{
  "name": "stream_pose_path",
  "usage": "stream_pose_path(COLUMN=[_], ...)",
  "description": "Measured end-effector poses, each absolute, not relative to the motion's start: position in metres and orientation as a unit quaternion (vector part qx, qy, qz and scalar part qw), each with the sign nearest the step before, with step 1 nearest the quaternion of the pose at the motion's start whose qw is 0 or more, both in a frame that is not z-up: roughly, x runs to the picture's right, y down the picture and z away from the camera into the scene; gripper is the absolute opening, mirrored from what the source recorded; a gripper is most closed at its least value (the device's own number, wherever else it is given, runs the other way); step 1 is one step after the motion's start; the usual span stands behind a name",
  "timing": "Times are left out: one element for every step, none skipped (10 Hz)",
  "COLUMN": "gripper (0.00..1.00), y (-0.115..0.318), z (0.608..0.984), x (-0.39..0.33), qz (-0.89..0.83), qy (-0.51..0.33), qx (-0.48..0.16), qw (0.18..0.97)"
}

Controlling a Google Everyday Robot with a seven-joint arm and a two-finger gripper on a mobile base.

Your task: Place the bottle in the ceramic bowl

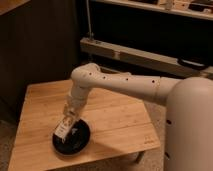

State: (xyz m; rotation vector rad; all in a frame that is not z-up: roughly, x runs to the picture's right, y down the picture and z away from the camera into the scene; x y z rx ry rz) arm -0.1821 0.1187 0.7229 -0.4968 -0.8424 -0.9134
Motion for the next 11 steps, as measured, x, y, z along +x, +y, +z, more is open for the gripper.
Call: stream_pose_path(gripper=[0.80,0.80,0.80,0.80,0.80,0.80,0.80,0.80,0.80,0.80,0.80], y=[0.1188,0.1193,0.1195,0.1208,0.1207,0.1202,0.1204,0.1208,0.1208,0.1207,0.1208], z=[0.7242,0.7243,0.7243,0.7233,0.7237,0.7237,0.7237,0.7235,0.7236,0.7236,0.7235], x=[-0.1852,-0.1866,-0.1878,-0.1903,-0.1892,-0.1884,-0.1888,-0.1902,-0.1899,-0.1897,-0.1901], qz=[-0.425,-0.427,-0.431,-0.434,-0.434,-0.433,-0.433,-0.434,-0.434,-0.434,-0.434], qy=[-0.393,-0.396,-0.400,-0.403,-0.402,-0.402,-0.402,-0.403,-0.403,-0.403,-0.403], qx=[-0.228,-0.228,-0.230,-0.231,-0.232,-0.231,-0.232,-0.232,-0.232,-0.232,-0.232], qw=[0.783,0.780,0.775,0.772,0.772,0.773,0.773,0.772,0.772,0.772,0.772])
